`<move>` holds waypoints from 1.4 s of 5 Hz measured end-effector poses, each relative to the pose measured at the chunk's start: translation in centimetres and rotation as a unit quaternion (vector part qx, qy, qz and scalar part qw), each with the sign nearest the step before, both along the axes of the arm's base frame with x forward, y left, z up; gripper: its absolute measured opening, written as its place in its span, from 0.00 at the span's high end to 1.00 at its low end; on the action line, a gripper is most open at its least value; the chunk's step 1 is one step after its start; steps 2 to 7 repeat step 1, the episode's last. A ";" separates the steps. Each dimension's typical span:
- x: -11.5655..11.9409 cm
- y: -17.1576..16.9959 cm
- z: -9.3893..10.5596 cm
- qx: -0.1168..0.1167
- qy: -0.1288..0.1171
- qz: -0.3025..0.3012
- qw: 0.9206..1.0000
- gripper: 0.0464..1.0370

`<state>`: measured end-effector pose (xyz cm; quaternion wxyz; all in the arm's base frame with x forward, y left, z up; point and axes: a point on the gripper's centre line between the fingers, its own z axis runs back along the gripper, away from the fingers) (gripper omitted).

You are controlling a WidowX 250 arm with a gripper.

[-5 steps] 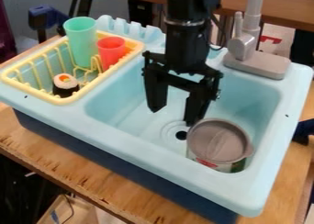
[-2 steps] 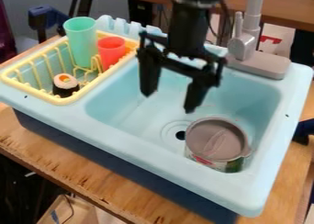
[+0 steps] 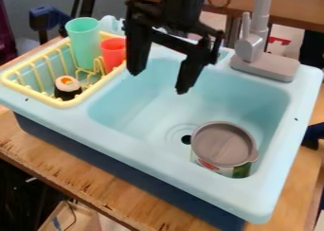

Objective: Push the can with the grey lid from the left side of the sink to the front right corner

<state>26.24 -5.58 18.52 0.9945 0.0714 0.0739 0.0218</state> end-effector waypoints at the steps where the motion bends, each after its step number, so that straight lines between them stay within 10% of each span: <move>1: -1.2 -0.1 1.8 -0.118 -0.039 -0.038 0.992 0.04; 7: -1.2 -0.1 1.8 -0.118 -0.039 -0.038 0.992 0.04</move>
